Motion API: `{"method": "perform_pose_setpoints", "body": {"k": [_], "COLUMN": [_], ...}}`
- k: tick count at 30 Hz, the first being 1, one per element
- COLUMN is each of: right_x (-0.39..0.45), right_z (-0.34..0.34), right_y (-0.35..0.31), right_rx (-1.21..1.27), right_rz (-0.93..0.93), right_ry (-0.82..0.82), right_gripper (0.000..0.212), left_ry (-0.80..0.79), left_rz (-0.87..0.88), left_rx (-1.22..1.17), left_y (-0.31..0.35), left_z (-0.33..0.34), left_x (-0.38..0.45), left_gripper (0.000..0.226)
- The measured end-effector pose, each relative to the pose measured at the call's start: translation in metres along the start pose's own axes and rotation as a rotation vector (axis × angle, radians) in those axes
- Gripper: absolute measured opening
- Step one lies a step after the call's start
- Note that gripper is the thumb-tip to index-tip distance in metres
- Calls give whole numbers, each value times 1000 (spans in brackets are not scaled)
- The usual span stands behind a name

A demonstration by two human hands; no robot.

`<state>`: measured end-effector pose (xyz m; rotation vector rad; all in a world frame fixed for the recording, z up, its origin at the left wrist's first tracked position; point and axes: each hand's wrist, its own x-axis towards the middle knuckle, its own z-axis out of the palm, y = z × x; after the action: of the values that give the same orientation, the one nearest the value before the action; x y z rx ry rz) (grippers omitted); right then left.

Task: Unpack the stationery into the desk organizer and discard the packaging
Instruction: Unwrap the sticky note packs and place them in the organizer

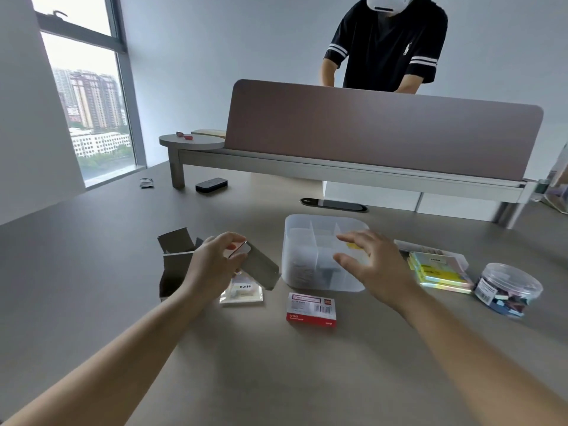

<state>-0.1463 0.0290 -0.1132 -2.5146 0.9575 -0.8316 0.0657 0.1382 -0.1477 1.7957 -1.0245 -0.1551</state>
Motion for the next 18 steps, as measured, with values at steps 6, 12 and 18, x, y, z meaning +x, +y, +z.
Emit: {"method": "perform_pose_setpoints", "body": {"k": [6,12,18], "right_x": [-52,-58,-45], "right_z": [35,52,63], "right_y": [3,1,-11], "right_rx": [-8,-96,-155], "right_rz": [-13,-4,-36], "right_ry": [-200,-356,-467], "right_gripper": [56,74,61], "left_ry": [-24,-181,-422], "left_rz": [107,322,218], "left_rx": [388,701,940], "left_y": [-11,-9,-25], "left_z": [7,1,-6], "left_x": [-26,-39,-39], "left_gripper": [25,40,46]}}
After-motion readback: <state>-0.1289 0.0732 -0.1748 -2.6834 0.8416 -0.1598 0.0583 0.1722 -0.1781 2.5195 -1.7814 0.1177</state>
